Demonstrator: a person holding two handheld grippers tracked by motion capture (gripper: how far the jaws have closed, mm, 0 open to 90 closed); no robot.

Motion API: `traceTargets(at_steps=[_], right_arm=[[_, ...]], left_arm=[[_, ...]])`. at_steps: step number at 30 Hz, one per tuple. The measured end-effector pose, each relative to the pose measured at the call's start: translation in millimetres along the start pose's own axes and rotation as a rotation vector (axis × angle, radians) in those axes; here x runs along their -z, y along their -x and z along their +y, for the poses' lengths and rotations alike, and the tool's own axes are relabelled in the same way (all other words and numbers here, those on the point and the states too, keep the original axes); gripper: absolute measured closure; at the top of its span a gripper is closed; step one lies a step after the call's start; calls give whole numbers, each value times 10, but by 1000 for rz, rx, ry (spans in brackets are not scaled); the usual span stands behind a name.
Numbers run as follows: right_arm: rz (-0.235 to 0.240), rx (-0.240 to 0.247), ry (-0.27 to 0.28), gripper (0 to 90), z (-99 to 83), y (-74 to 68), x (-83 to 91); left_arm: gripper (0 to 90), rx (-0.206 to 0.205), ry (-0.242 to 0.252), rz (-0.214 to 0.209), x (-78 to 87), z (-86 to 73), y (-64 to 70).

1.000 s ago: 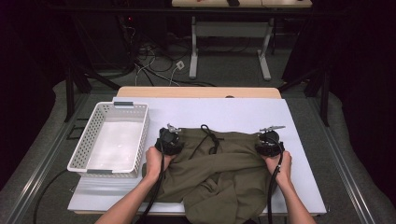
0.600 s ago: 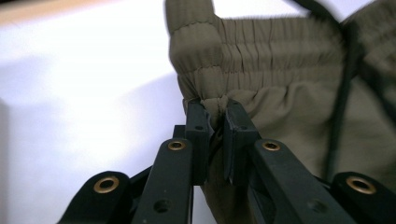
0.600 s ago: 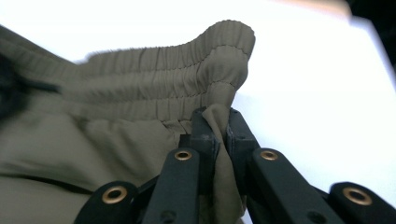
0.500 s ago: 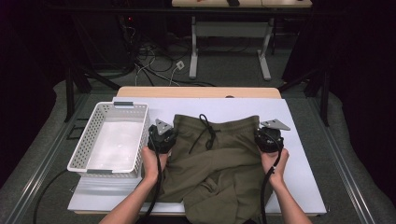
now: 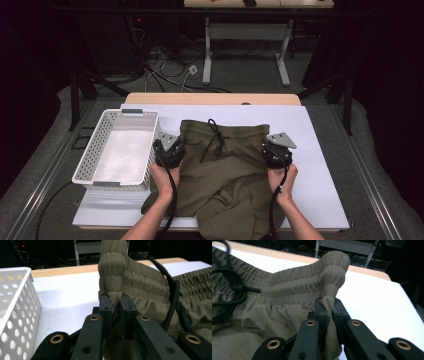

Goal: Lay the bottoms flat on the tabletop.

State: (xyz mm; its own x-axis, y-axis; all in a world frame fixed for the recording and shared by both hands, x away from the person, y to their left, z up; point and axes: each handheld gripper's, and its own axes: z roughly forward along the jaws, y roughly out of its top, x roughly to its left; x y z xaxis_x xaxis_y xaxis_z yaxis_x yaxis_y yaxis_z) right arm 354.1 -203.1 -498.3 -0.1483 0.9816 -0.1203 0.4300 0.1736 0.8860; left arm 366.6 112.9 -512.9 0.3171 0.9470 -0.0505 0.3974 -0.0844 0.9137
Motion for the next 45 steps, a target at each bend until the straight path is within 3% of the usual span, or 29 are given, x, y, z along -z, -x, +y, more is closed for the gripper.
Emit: traceTargets(at_steps=[3,5,7,8,10,11,12,13,14,16,18,22,25,28,32,36,45], right_arm=[[4,35,10,855,90,-14,-23],[2,54,42,855,298,17,-68],[-26,77,75,855,637,60,-160],[-35,86,84,855,802,83,-201],[-102,111,136,851,1366,165,-309],[-138,138,132,821,1599,203,-387],[-173,146,63,668,1788,235,-493],[-172,113,-4,518,1904,272,-581],[-173,84,-53,448,1945,301,-638],[-122,28,-87,376,1819,314,-675],[-63,57,-130,338,1580,258,-686],[93,114,-221,312,831,107,-577],[176,156,-270,298,444,37,-443],[240,155,-295,287,161,26,-306],[283,143,-312,270,-95,73,-163],[311,126,-327,269,-215,155,-63],[302,87,-340,272,-414,380,99]], left_arm=[[826,-26,13,8,-21,100,-3],[825,-69,45,31,-58,335,-9],[825,-104,79,66,-117,656,-34],[825,-120,105,99,-165,948,-65],[817,-106,139,146,-245,1444,-146],[775,-79,111,156,-306,1654,-200],[639,-57,64,170,-360,1797,-249],[498,-43,44,185,-389,1850,-276],[428,-44,24,184,-403,1837,-282],[327,-77,2,141,-392,1652,-242],[287,-124,-33,98,-377,1363,-178],[213,-161,-102,-19,-252,796,-54],[199,-198,-136,-96,-125,489,69],[183,-230,-162,-155,-5,265,161],[171,-266,-196,-188,114,44,206],[159,-296,-200,-217,235,-108,228],[151,-326,-220,-249,408,-273,205]])
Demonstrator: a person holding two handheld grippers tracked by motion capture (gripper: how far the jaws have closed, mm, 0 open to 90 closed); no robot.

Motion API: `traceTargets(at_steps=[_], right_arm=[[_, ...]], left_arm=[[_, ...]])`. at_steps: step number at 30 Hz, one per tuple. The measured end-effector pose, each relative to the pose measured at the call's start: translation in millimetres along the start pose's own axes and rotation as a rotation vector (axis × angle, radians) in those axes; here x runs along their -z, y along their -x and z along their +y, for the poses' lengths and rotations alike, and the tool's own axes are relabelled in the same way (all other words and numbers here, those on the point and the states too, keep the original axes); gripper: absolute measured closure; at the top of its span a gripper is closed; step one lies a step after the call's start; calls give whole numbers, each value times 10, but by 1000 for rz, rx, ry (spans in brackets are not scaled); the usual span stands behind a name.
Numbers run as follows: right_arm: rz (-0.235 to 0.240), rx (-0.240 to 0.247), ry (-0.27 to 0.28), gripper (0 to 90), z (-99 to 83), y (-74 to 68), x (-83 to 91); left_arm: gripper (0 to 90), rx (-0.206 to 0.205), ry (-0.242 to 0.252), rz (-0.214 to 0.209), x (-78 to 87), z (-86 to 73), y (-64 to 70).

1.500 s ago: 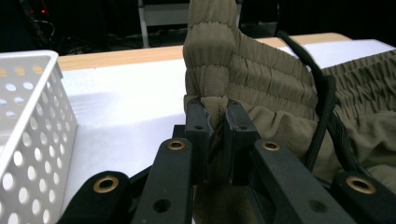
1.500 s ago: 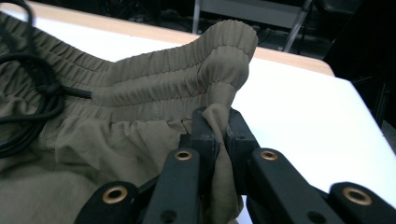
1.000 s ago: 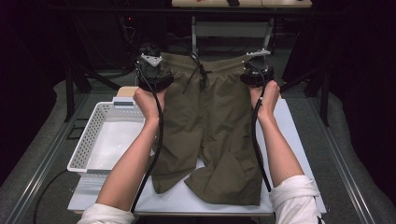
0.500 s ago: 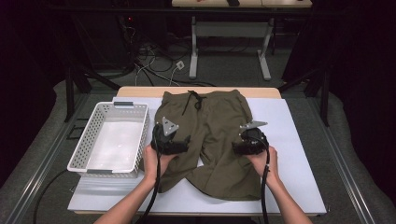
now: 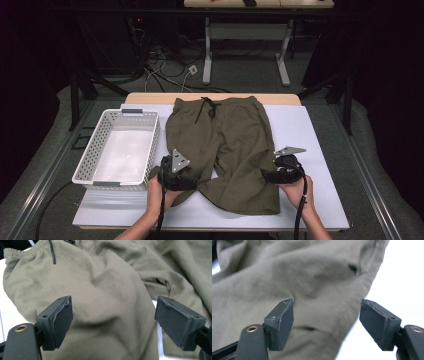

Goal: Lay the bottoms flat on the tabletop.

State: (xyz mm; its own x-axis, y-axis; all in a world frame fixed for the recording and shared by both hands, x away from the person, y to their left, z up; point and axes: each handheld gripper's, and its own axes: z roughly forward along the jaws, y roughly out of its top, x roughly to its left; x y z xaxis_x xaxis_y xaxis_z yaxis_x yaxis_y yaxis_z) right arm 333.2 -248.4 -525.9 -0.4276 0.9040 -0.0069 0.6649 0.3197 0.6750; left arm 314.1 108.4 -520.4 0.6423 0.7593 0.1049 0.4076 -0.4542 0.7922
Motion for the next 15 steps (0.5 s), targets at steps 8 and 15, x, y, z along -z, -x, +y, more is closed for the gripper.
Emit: traceTargets(at_steps=[8,15], right_arm=[[-11,-20,-4,315,-109,76,70],[-16,-23,-26,406,-172,99,76]], left_arm=[[164,-37,-18,-41,93,-90,80],[174,-72,-39,-84,101,-113,187]])
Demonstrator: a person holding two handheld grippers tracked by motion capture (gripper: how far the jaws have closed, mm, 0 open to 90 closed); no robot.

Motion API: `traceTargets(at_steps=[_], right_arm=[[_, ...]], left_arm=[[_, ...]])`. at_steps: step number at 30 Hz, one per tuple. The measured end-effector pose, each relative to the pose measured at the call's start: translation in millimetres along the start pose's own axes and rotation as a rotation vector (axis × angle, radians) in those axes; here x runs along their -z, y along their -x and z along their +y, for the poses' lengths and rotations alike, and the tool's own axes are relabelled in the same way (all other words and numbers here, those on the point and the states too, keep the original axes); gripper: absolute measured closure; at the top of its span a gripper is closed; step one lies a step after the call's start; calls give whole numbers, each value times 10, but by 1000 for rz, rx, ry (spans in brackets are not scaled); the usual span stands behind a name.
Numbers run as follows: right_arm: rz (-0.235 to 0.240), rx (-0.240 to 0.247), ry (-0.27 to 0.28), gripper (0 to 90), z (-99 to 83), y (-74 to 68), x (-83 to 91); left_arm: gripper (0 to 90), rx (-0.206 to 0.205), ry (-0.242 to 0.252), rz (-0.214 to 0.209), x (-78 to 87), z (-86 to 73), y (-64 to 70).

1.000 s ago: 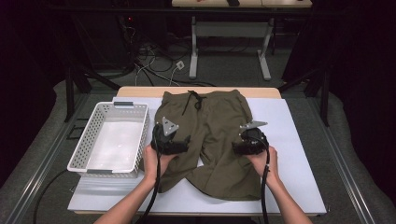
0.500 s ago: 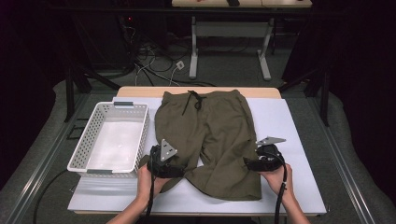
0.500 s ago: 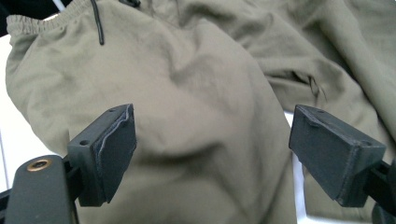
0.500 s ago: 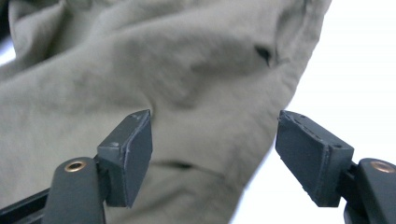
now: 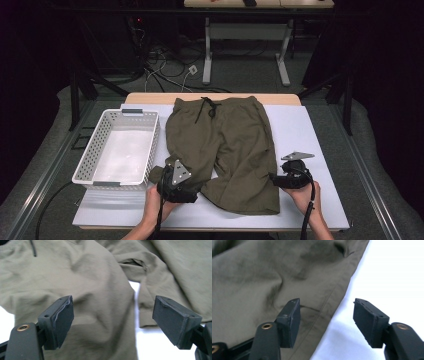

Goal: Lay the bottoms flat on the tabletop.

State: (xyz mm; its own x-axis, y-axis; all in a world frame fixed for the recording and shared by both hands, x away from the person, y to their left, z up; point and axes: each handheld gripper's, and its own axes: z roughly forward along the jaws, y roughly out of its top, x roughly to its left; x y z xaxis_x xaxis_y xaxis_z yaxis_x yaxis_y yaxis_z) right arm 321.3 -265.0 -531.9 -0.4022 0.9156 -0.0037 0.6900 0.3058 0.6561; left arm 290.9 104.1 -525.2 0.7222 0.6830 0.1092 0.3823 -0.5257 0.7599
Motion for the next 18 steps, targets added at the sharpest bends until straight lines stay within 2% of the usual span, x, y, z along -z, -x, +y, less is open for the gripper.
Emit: traceTargets(at_steps=[10,14,18], right_arm=[[21,1,-14,512,-19,-3,-34],[24,-1,-43,525,-26,-13,-71],[22,-4,-69,547,-35,-12,-110]], left_arm=[[220,-65,-17,-55,-86,20,151],[287,-111,-15,-82,-116,22,214],[383,-128,-13,-103,-148,25,244]])
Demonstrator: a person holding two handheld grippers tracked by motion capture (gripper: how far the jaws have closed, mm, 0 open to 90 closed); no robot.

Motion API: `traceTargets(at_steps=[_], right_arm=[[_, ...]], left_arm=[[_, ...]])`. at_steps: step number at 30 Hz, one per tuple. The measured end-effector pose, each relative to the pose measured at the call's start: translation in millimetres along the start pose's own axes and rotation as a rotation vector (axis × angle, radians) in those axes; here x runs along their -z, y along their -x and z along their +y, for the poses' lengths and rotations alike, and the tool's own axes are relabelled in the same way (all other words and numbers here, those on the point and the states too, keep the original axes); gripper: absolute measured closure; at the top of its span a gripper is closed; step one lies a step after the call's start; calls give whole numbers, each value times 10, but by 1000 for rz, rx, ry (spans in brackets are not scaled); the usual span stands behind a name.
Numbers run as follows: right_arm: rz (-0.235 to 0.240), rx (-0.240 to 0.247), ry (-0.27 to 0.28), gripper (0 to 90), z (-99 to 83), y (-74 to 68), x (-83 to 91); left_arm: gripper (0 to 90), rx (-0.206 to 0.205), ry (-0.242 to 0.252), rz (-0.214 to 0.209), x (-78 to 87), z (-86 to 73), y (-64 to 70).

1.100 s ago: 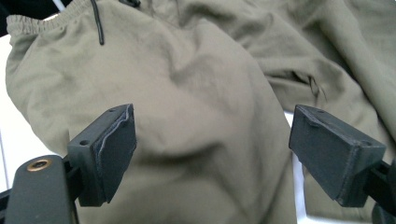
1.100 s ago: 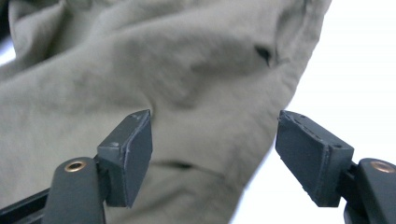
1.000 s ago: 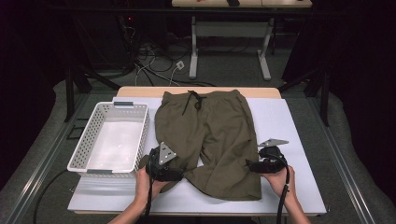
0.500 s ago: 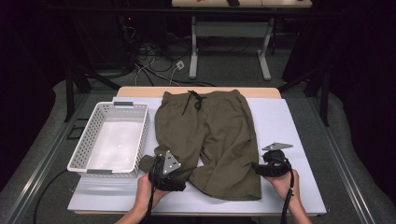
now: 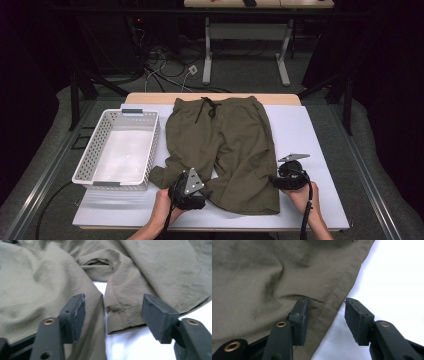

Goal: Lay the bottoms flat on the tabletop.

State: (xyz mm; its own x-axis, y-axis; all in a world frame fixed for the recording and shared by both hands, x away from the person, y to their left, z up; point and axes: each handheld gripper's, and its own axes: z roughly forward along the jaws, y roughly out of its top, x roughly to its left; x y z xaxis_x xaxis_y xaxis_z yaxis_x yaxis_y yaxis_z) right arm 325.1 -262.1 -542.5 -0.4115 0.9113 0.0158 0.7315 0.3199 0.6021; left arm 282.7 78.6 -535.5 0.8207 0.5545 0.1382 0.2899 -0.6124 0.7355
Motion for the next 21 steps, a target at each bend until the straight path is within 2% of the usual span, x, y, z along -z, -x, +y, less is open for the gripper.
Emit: traceTargets(at_steps=[3,6,10,15,17,21], right_arm=[[-2,1,-15,573,-8,-1,-24],[1,16,-17,604,-12,7,-20],[-1,18,-15,634,-16,13,-17],[8,25,-11,706,-18,-4,-19],[11,29,-10,724,-21,-7,-19],[25,25,-8,790,-24,4,-19]], left_arm=[[424,9,-9,-21,-45,-6,-5],[394,39,-26,-54,-103,-24,-7],[378,28,-36,-74,-144,-33,26],[501,-3,-56,-97,-187,-42,68],[526,-2,-71,-108,-220,-57,75],[622,4,-64,-133,-234,-66,58]])
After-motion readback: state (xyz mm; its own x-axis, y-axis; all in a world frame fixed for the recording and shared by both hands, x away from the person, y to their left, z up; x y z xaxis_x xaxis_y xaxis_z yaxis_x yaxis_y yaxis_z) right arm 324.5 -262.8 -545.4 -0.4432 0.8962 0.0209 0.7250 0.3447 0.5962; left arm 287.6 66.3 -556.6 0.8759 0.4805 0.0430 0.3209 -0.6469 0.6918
